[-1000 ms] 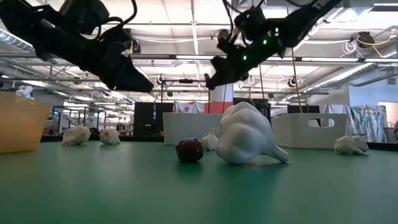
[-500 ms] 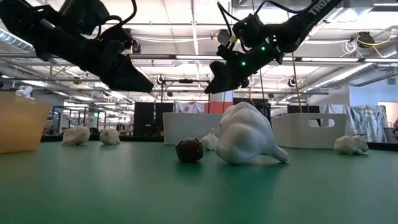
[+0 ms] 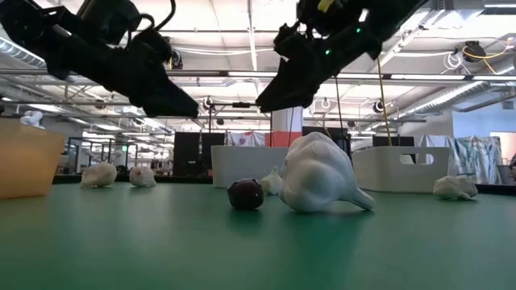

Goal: Sort produce into baskets
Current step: Put the violet eggplant into the left white bin

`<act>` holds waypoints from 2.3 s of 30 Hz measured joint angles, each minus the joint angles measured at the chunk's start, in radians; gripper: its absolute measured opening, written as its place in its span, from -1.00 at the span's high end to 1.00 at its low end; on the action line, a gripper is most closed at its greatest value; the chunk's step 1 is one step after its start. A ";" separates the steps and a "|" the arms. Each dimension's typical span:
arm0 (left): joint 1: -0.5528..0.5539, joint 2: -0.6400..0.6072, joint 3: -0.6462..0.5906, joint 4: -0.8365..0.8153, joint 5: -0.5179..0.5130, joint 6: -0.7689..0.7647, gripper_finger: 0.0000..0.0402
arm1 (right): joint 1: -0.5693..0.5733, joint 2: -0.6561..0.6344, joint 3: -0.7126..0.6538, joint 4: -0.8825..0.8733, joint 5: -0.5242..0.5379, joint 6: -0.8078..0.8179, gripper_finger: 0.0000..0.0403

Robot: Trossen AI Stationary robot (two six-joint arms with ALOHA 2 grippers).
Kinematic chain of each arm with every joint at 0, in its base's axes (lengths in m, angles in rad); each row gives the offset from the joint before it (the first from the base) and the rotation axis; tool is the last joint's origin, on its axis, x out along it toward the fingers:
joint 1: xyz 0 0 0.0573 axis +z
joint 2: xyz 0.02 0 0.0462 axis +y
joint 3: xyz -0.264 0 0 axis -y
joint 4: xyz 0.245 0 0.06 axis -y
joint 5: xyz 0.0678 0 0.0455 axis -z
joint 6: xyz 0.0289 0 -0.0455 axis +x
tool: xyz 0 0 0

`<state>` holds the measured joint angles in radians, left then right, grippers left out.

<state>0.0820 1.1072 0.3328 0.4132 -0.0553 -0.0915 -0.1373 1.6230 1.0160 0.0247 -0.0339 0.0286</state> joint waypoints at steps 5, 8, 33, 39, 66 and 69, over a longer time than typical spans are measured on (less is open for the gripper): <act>-0.056 0.004 0.000 0.067 0.208 0.023 -0.01 | 0.127 0.000 0.045 -0.232 0.000 0.047 -0.07; -0.136 0.046 0.022 0.120 0.232 0.043 -0.01 | 0.185 0.000 0.095 -0.384 0.000 0.113 -0.07; -0.344 0.791 0.678 -0.329 0.327 0.311 -0.01 | 0.447 0.000 0.084 -0.574 0.091 0.323 -0.06; -0.332 0.855 0.718 -0.351 0.321 0.318 -0.01 | 0.455 0.000 0.084 -0.573 0.091 0.308 -0.06; -0.314 0.843 0.716 -0.420 0.311 0.308 0.44 | 0.452 0.000 0.083 -0.524 0.091 0.248 -0.06; -0.303 0.793 0.712 -0.467 0.294 0.309 0.50 | 0.453 0.000 0.083 -0.533 0.091 0.248 -0.06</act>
<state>-0.2210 1.9000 1.0447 -0.0533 0.2389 0.2174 0.3161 1.6230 1.0988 -0.5085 0.0574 0.2764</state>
